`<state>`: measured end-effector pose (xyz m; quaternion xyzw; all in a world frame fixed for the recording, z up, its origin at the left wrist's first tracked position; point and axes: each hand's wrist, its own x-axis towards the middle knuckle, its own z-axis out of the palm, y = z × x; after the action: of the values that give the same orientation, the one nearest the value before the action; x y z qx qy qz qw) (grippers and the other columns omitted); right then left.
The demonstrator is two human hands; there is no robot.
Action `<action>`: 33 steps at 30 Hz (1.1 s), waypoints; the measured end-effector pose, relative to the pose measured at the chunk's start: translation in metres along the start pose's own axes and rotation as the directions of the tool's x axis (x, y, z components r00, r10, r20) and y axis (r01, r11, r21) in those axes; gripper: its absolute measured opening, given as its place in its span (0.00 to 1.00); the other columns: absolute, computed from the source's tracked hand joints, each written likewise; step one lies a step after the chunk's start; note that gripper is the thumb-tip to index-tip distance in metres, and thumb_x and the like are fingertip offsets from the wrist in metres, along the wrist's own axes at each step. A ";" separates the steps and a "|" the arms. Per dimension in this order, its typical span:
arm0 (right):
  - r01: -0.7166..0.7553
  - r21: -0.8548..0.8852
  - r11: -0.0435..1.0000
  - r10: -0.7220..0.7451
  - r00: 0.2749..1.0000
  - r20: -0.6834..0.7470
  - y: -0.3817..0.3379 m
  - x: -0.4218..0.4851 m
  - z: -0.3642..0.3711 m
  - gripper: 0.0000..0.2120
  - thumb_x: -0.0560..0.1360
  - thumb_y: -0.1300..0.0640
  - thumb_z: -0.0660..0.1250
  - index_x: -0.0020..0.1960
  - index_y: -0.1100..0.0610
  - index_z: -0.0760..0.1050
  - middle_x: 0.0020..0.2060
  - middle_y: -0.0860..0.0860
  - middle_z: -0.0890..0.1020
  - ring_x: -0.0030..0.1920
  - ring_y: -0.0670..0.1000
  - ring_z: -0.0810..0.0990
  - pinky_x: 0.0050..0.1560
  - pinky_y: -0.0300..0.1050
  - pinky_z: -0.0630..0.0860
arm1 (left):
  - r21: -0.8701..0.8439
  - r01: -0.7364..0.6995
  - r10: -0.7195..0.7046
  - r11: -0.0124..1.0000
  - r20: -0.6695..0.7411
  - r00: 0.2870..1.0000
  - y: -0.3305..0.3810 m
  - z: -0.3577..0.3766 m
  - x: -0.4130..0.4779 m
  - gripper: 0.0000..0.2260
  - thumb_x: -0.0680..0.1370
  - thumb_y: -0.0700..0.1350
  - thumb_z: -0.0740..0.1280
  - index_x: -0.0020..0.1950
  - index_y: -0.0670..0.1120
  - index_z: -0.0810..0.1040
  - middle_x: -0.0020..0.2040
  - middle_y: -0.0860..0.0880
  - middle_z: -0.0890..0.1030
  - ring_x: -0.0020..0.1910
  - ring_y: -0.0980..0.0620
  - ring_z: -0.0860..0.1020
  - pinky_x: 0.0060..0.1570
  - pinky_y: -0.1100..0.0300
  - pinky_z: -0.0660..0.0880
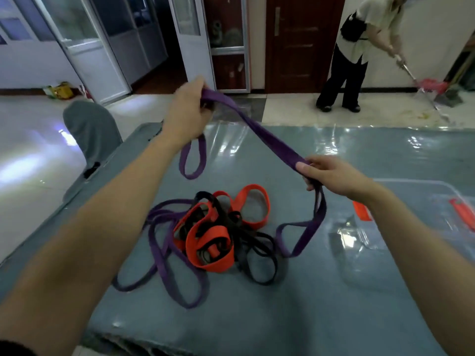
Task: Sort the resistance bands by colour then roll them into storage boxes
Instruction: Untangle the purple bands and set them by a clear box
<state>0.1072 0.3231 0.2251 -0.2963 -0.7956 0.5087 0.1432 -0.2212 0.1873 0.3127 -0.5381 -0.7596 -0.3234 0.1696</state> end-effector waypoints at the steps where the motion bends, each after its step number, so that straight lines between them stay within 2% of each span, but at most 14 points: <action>1: 0.017 -0.028 0.999 -0.017 1.000 0.005 -0.003 0.005 0.007 0.19 0.81 0.40 0.70 0.52 0.57 0.82 0.38 0.52 0.84 0.40 0.51 0.84 0.57 0.58 0.82 | 0.115 -0.070 0.073 0.991 -0.020 0.997 0.003 -0.017 0.010 0.09 0.78 0.41 0.72 0.54 0.48 0.73 0.49 0.45 0.80 0.47 0.44 0.77 0.47 0.49 0.74; 3: 0.020 -0.112 0.994 -0.014 0.999 0.052 -0.005 0.012 0.019 0.21 0.81 0.39 0.69 0.53 0.58 0.82 0.39 0.50 0.88 0.43 0.51 0.87 0.56 0.53 0.81 | 0.275 -0.136 0.147 0.952 -0.019 0.989 0.009 -0.034 0.013 0.10 0.77 0.44 0.73 0.54 0.47 0.74 0.49 0.43 0.81 0.48 0.40 0.77 0.50 0.43 0.76; 5: 0.004 -0.174 0.985 0.022 0.989 0.147 0.003 0.014 0.028 0.23 0.81 0.38 0.69 0.52 0.59 0.82 0.42 0.52 0.90 0.49 0.55 0.88 0.64 0.60 0.80 | 0.340 -0.148 0.151 0.929 0.016 0.988 0.008 -0.035 0.000 0.10 0.77 0.46 0.72 0.54 0.47 0.73 0.49 0.43 0.81 0.46 0.40 0.78 0.51 0.42 0.76; 7: 0.000 -0.082 0.997 0.014 0.986 0.165 0.007 0.009 0.031 0.26 0.78 0.35 0.72 0.48 0.61 0.82 0.42 0.56 0.89 0.48 0.59 0.88 0.65 0.66 0.79 | 0.305 -0.124 0.111 0.944 0.061 0.992 -0.004 -0.026 -0.021 0.10 0.78 0.48 0.70 0.54 0.47 0.73 0.48 0.43 0.80 0.46 0.39 0.78 0.48 0.45 0.75; 10: 0.069 0.317 0.946 -0.071 0.997 -0.005 -0.014 0.001 0.023 0.23 0.76 0.39 0.73 0.49 0.61 0.80 0.37 0.57 0.82 0.41 0.59 0.83 0.56 0.61 0.78 | 0.057 0.152 -0.158 0.987 0.145 0.977 -0.032 -0.002 -0.057 0.12 0.80 0.52 0.73 0.54 0.48 0.74 0.46 0.46 0.81 0.44 0.44 0.79 0.44 0.48 0.75; 14: 0.124 0.452 0.883 -0.090 0.991 -0.095 -0.046 -0.018 -0.002 0.15 0.87 0.55 0.63 0.58 0.65 0.82 0.40 0.56 0.81 0.44 0.57 0.82 0.55 0.54 0.82 | -0.329 0.457 -0.372 0.826 0.290 0.882 -0.037 0.037 -0.086 0.15 0.81 0.57 0.73 0.56 0.46 0.79 0.42 0.43 0.81 0.37 0.47 0.81 0.42 0.46 0.80; 16: 0.108 0.472 0.875 -0.065 0.992 -0.106 -0.050 -0.034 -0.014 0.13 0.87 0.60 0.60 0.58 0.68 0.80 0.40 0.57 0.80 0.43 0.57 0.79 0.50 0.51 0.79 | -0.375 0.486 -0.330 0.790 0.408 0.851 -0.025 0.058 -0.094 0.15 0.83 0.55 0.72 0.57 0.43 0.80 0.38 0.45 0.78 0.35 0.49 0.79 0.39 0.50 0.78; 19: 0.148 0.538 0.830 -0.068 0.984 -0.166 -0.051 -0.061 -0.035 0.13 0.85 0.64 0.58 0.58 0.67 0.80 0.39 0.54 0.78 0.40 0.53 0.75 0.46 0.47 0.75 | -0.441 0.396 -0.098 0.805 0.560 0.823 0.005 0.087 -0.105 0.09 0.83 0.49 0.74 0.54 0.43 0.81 0.37 0.49 0.79 0.35 0.51 0.79 0.41 0.50 0.78; 21: 0.171 0.555 0.814 -0.083 0.980 -0.181 -0.053 -0.078 -0.051 0.13 0.86 0.63 0.58 0.60 0.68 0.78 0.40 0.53 0.78 0.40 0.52 0.77 0.47 0.47 0.76 | -0.424 0.318 0.015 0.848 0.620 0.785 0.034 0.100 -0.110 0.07 0.80 0.47 0.77 0.51 0.46 0.82 0.36 0.54 0.80 0.35 0.55 0.80 0.42 0.50 0.80; 23: 0.198 0.557 0.806 -0.122 0.978 -0.170 -0.056 -0.093 -0.065 0.13 0.86 0.63 0.59 0.65 0.70 0.76 0.41 0.55 0.79 0.42 0.54 0.79 0.50 0.49 0.80 | -0.383 0.289 0.062 0.878 0.689 0.723 0.069 0.108 -0.119 0.16 0.77 0.51 0.80 0.42 0.47 0.75 0.32 0.57 0.74 0.31 0.59 0.74 0.36 0.56 0.74; 26: 0.227 0.534 0.815 -0.196 0.974 -0.115 -0.059 -0.110 -0.083 0.13 0.86 0.64 0.60 0.65 0.69 0.77 0.44 0.56 0.82 0.48 0.57 0.83 0.62 0.56 0.83 | -0.414 0.362 0.075 0.835 0.738 0.670 0.114 0.120 -0.139 0.30 0.69 0.65 0.82 0.41 0.47 0.66 0.35 0.50 0.66 0.35 0.53 0.67 0.38 0.54 0.64; 30: 0.160 0.464 0.871 -0.212 0.975 0.061 -0.047 -0.128 -0.109 0.12 0.85 0.69 0.60 0.66 0.66 0.77 0.50 0.59 0.85 0.60 0.63 0.86 0.69 0.62 0.79 | -0.543 0.522 -0.039 0.658 0.668 0.743 0.170 0.129 -0.162 0.29 0.70 0.66 0.80 0.39 0.44 0.71 0.33 0.45 0.70 0.30 0.53 0.69 0.37 0.56 0.67; 32: 0.118 0.388 0.914 -0.174 0.978 0.112 -0.033 -0.139 -0.125 0.13 0.84 0.69 0.61 0.68 0.67 0.76 0.48 0.59 0.85 0.58 0.62 0.87 0.68 0.63 0.80 | -0.587 0.512 -0.083 0.627 0.603 0.794 0.201 0.132 -0.165 0.26 0.67 0.69 0.79 0.38 0.46 0.81 0.38 0.39 0.81 0.35 0.41 0.77 0.43 0.52 0.73; 33: 0.105 0.350 0.931 -0.158 0.979 0.127 -0.025 -0.145 -0.133 0.14 0.85 0.66 0.62 0.69 0.69 0.75 0.47 0.58 0.84 0.54 0.60 0.87 0.67 0.63 0.80 | -0.593 0.494 -0.080 0.636 0.586 0.806 0.217 0.133 -0.166 0.22 0.67 0.69 0.79 0.40 0.50 0.84 0.42 0.41 0.85 0.43 0.35 0.82 0.48 0.49 0.75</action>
<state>0.2829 0.3226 0.3166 -0.1729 -0.7221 0.6492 0.1647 0.0522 0.2052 0.1818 -0.4916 -0.6642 -0.4646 -0.3184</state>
